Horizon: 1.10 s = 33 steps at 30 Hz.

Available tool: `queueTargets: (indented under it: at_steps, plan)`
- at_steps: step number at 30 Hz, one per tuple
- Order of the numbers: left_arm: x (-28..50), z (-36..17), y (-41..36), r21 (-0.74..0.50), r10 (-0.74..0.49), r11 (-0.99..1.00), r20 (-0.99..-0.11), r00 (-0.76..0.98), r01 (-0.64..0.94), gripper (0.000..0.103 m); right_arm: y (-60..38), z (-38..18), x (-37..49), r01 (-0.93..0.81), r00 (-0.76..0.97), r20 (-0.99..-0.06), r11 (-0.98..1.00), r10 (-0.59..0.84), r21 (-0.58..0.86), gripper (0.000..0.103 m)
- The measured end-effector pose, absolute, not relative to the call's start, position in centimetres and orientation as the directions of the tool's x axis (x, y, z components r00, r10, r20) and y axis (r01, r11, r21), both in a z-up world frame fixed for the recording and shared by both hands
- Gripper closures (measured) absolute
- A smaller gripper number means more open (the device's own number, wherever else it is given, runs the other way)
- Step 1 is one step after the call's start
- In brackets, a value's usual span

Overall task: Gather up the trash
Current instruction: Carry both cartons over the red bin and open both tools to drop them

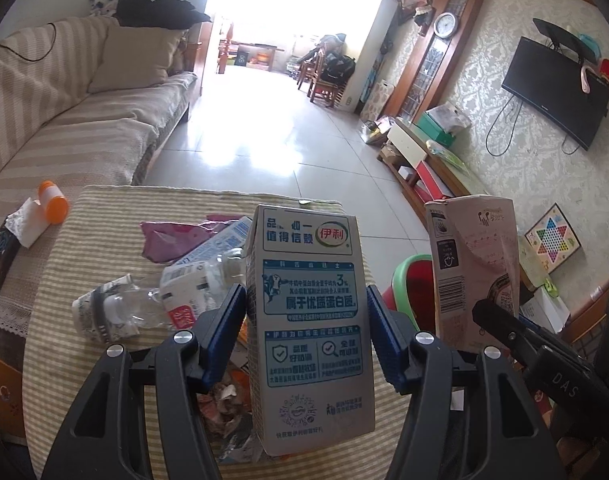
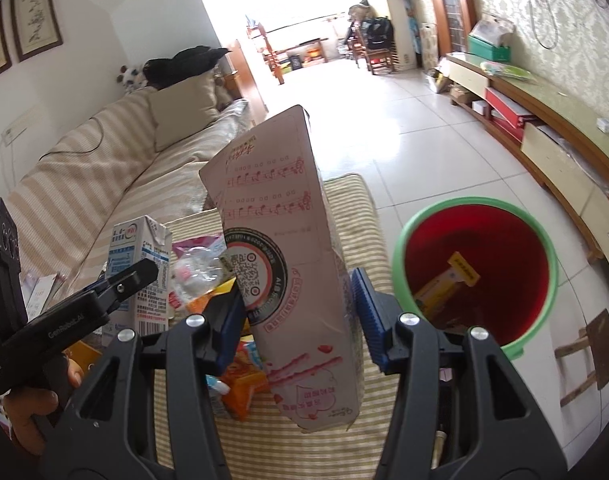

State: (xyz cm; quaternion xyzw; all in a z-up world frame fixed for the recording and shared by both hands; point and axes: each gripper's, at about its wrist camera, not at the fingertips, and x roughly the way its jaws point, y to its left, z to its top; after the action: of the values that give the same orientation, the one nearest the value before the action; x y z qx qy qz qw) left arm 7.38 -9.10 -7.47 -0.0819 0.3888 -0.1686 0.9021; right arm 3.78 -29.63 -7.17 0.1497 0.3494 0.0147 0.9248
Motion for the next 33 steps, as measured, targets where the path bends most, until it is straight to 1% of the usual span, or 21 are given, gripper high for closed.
queueTargets:
  at_steps: [7, 16, 21, 26, 33]
  plan:
    - [7.9, -7.8, -12.5, -0.282, -0.408, 0.912, -0.676, 0.613, 0.297, 0.046, -32.8, -7.9, 3.3, 0.144, 0.760, -0.644, 0.945, 0.085, 0.295, 0.053]
    - [9.5, -8.6, -19.4, -0.283, -0.473, 0.876, -0.667, 0.576, 0.391, 0.046, -39.2, -9.7, 2.9, 0.270, 0.754, -0.657, 0.910, 0.003, 0.315, 0.053]
    - [10.5, -9.5, -24.5, -0.300, -0.521, 0.842, -0.671, 0.528, 0.449, 0.046, -43.3, -11.2, 3.0, 0.342, 0.738, -0.673, 0.884, -0.042, 0.319, 0.053]
    - [11.6, -10.5, -28.8, -0.345, -0.577, 0.797, -0.676, 0.458, 0.495, 0.046, -46.4, -12.4, 3.1, 0.396, 0.736, -0.672, 0.853, -0.074, 0.340, 0.053]
    - [12.7, -11.7, -33.1, -0.349, -0.595, 0.771, -0.692, 0.408, 0.533, 0.046, -49.5, -13.7, 2.8, 0.440, 0.729, -0.677, 0.826, -0.098, 0.353, 0.053]
